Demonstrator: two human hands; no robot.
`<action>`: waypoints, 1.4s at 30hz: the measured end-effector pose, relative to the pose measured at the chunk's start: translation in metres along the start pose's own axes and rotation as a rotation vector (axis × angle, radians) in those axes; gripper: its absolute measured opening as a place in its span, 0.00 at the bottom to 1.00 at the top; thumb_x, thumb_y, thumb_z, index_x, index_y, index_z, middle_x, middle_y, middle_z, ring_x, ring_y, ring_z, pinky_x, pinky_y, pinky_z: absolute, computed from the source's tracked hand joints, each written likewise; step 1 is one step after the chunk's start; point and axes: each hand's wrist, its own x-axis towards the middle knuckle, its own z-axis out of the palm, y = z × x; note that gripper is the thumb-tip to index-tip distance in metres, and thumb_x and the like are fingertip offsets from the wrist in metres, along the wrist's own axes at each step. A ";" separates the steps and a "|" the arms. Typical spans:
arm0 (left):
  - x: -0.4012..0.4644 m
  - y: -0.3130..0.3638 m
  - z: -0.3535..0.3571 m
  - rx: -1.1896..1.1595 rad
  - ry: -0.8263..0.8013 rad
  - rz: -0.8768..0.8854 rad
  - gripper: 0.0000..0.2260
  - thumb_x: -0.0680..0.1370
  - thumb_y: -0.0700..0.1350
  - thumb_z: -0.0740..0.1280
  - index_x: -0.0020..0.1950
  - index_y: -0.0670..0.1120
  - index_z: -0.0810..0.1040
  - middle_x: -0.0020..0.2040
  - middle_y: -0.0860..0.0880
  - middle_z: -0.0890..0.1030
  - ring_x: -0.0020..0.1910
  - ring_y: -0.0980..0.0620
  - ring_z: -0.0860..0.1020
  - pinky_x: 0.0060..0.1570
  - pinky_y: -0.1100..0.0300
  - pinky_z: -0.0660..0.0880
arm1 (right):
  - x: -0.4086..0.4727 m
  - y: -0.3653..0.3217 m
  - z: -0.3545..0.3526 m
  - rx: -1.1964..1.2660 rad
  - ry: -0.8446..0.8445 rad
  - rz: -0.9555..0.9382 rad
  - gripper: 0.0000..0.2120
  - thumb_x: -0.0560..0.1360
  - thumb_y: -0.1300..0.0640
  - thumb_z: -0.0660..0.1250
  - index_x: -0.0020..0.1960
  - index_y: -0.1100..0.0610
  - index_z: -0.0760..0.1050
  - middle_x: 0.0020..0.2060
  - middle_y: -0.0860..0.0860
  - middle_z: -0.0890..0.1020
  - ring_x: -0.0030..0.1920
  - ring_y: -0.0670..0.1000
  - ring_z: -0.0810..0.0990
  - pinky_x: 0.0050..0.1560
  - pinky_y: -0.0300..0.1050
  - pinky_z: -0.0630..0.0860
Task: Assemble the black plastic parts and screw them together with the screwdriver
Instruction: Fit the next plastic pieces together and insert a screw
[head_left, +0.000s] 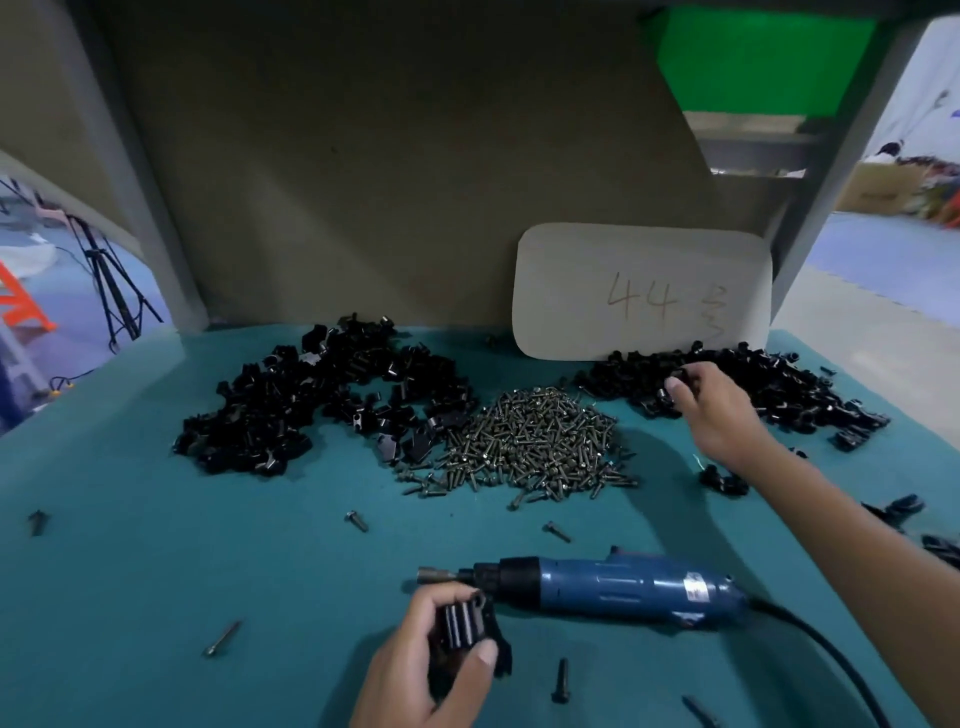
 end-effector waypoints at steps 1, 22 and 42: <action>-0.001 0.002 0.000 -0.012 -0.008 0.009 0.11 0.75 0.57 0.72 0.56 0.60 0.76 0.46 0.57 0.84 0.40 0.59 0.82 0.40 0.70 0.72 | -0.022 -0.020 -0.002 0.159 -0.036 -0.001 0.16 0.85 0.51 0.58 0.67 0.60 0.71 0.51 0.55 0.81 0.53 0.59 0.79 0.55 0.58 0.77; -0.007 0.001 0.003 -0.373 0.068 0.105 0.11 0.71 0.67 0.62 0.45 0.66 0.80 0.35 0.65 0.79 0.36 0.68 0.76 0.40 0.75 0.70 | -0.250 -0.121 0.033 1.283 -0.551 0.140 0.19 0.74 0.56 0.71 0.64 0.47 0.80 0.48 0.52 0.85 0.51 0.50 0.84 0.49 0.42 0.80; -0.002 -0.001 0.002 -0.330 0.021 0.198 0.08 0.77 0.60 0.63 0.51 0.59 0.78 0.39 0.57 0.78 0.39 0.57 0.75 0.42 0.61 0.74 | -0.267 -0.116 0.045 1.310 -0.556 0.070 0.15 0.76 0.58 0.65 0.62 0.55 0.78 0.42 0.51 0.82 0.42 0.47 0.78 0.40 0.42 0.74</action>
